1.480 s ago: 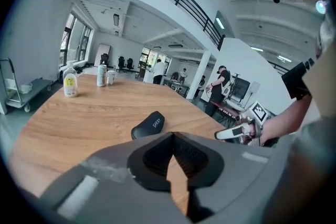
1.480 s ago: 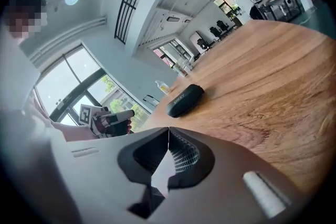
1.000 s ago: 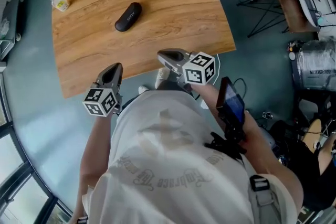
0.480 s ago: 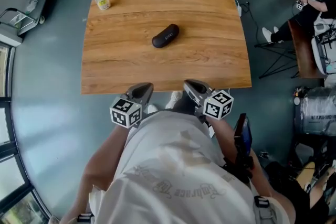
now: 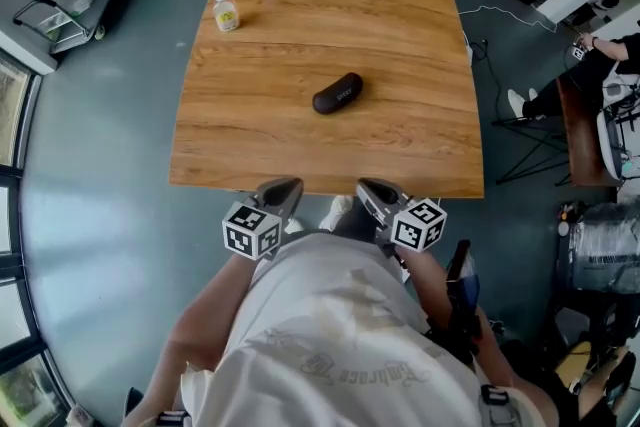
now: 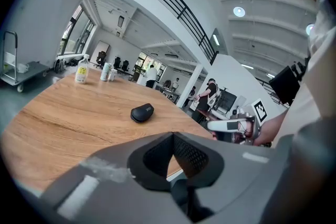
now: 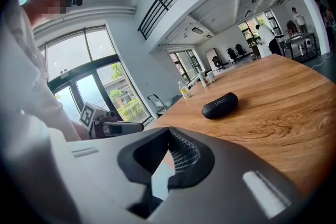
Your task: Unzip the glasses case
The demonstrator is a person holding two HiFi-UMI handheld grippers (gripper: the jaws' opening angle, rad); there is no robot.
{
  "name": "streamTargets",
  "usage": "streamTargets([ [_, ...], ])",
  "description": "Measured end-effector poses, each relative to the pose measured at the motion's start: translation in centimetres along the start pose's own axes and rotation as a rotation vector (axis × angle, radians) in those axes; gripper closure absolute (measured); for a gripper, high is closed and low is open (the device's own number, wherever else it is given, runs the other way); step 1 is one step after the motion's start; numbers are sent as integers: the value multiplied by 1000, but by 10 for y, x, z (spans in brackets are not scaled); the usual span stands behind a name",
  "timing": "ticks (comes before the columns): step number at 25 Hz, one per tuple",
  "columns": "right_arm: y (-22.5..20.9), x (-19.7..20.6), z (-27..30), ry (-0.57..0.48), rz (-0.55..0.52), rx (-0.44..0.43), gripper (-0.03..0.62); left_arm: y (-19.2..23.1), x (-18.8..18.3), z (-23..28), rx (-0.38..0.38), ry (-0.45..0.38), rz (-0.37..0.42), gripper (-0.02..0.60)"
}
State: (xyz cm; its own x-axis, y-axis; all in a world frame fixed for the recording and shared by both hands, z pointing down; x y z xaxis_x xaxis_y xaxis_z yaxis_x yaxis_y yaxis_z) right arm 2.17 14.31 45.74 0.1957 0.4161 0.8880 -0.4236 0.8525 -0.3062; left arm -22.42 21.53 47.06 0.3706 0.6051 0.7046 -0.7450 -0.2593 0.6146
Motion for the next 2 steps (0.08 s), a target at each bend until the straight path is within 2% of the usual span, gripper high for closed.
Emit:
streamTargets([
  [2, 1, -1, 1, -3, 2, 6, 586, -1, 2, -2, 7, 6, 1, 576],
])
Point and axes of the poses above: the fingertips, and each gripper's own axes: z forward along the fingers, y to its left, x out of its underside, the point moved 9 cm from there along -z, backward along the fingers, and after that the axes turned 12 degrees about -z, right-handed, at the moved point
